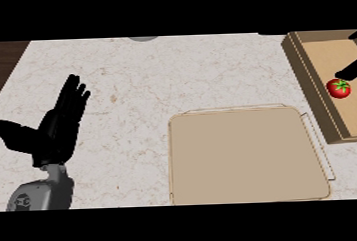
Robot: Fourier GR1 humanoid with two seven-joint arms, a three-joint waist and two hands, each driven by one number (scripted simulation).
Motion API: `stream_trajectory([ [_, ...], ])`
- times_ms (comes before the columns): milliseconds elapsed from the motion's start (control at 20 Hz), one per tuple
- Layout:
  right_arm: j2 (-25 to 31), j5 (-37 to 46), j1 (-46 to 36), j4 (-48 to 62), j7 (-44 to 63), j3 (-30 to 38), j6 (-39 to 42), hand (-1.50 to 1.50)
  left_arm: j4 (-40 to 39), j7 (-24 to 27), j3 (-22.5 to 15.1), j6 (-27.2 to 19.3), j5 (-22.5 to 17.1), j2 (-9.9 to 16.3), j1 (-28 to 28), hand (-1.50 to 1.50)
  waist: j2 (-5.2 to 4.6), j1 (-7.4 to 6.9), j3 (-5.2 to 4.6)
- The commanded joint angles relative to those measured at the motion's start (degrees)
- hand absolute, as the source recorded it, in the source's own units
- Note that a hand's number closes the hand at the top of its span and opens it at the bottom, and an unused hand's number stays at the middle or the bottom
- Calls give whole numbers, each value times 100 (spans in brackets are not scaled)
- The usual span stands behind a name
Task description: Pick the tomato from the tray and place it in the cardboard box
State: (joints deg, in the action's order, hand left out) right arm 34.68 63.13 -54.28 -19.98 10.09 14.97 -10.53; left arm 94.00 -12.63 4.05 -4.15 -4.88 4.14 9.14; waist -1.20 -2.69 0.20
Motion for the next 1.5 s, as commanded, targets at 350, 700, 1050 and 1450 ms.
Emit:
stream_trajectory([
  [350, -152, -1503, -217, -391, -1744, 1322, -1611, -150, 23, 63, 120, 91, -103, 77, -193, 0, 42, 62, -3],
  [700, -100, -3283, -348, -489, -2361, 2737, -752, -150, 243, -233, 218, -44, -107, 146, -149, 0, 98, 184, 1],
  [1050, 445, -4164, 146, -229, -3215, 3458, -319, -150, 473, -10, 28, 169, -136, 61, -658, 0, 66, 106, -6],
  [1450, 597, -4761, 716, -335, -3677, 3486, -72, -150, 503, -368, 78, -137, 33, 79, -334, 0, 104, 204, -14],
])
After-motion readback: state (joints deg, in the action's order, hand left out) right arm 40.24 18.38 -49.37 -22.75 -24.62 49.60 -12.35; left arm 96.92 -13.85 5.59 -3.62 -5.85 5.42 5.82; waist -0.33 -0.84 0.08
